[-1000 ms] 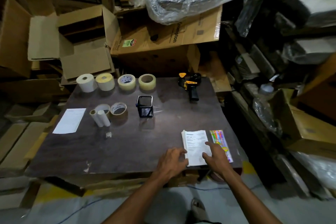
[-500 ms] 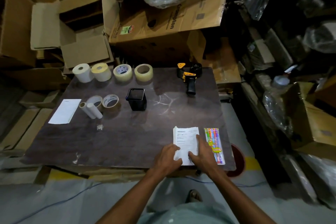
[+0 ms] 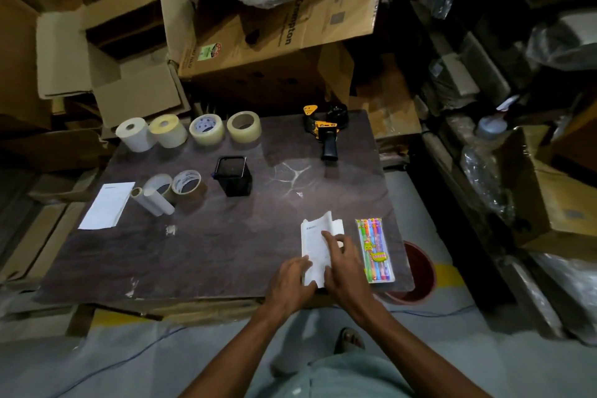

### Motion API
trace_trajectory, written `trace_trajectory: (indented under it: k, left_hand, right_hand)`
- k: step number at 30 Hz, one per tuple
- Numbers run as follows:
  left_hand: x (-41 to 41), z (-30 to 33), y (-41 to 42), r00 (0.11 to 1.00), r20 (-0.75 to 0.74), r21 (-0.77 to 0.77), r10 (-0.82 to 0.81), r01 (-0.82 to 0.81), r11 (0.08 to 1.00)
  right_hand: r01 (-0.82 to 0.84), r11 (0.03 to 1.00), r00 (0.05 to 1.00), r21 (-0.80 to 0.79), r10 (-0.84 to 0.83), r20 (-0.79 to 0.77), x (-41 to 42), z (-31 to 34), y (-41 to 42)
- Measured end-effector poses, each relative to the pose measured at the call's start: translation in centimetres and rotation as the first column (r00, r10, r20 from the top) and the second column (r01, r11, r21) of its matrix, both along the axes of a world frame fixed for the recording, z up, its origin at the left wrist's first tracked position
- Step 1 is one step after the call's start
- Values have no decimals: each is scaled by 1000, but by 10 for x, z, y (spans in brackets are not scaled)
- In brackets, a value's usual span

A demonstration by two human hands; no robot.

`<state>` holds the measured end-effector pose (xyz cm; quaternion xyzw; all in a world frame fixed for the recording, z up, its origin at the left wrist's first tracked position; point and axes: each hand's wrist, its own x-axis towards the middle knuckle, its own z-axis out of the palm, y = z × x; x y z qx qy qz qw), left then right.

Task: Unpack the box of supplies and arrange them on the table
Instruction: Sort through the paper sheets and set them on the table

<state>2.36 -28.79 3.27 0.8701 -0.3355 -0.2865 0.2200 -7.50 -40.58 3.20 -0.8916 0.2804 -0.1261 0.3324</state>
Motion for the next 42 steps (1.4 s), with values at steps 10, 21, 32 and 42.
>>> trace_trajectory:
  k: [10, 21, 32, 42]
  left_hand:
    - [-1, -2, 3, 1000, 9, -16, -23, 23, 1000]
    - [1, 0, 5, 999, 12, -30, -37, 37, 999]
    - [13, 12, 7, 927, -296, -302, 231, -320, 898]
    - [33, 50, 6, 803, -590, -471, 84, -427, 772]
  right_hand:
    - [168, 940, 983, 297, -184, 26, -3, -4, -3]
    - [348, 859, 936, 377, -293, -196, 16, 13, -2]
    - [302, 655, 938, 692, -334, -93, 11, 29, -20]
    - [130, 603, 962, 787, -270, 49, 13, 77, -10]
